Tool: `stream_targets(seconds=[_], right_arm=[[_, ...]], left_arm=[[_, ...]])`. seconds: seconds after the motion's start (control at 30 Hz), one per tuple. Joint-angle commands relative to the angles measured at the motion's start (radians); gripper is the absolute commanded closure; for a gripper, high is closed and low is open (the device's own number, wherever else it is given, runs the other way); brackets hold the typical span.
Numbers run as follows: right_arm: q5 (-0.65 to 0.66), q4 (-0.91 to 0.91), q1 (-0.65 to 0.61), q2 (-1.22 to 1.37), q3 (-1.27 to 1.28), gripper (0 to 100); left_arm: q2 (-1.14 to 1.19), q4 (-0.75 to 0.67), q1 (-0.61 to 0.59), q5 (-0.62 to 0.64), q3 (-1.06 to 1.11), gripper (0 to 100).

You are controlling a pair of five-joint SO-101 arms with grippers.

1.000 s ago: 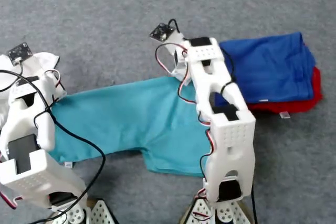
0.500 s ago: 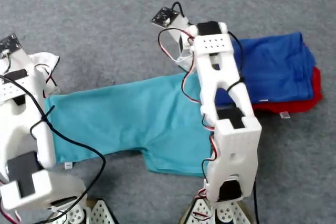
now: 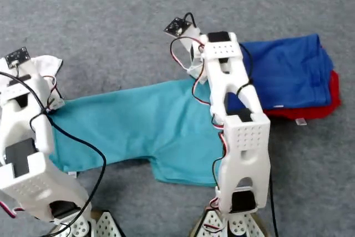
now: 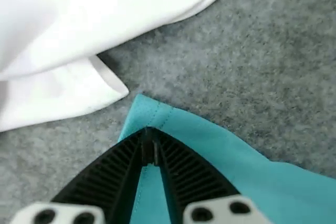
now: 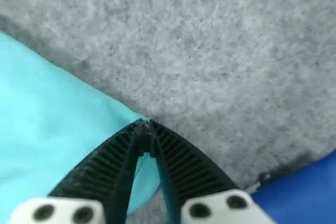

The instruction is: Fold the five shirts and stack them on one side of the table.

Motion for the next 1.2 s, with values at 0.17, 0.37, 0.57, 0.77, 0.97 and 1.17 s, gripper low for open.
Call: stream_targets(seconds=[0.17,0.37,0.57,0.77,0.97,1.17], right_arm=[[0.018,0.178,0.015,-0.240,-0.177,99.6],[0.130,0.359,-0.010,-0.404,-0.056,99.6],[0.140,0.164,-0.007,-0.585,0.328,99.6],[0.135,-0.189,0.012,-0.601,0.708,99.6],[0.138,-0.339,0.074,-0.472,0.745,99.6],[0.137,-0.176,0.099,-0.450,0.615,99.6]], left_arm=[[-0.291,0.370,0.031,-0.026,-0.166,98],[-0.410,0.457,0.124,-0.091,0.112,98],[-0.424,0.316,0.114,-0.117,0.359,98],[-0.415,0.265,-0.051,-0.146,0.391,98],[-0.415,0.262,-0.115,-0.244,0.394,98],[-0.424,0.253,-0.120,-0.252,0.397,98]])
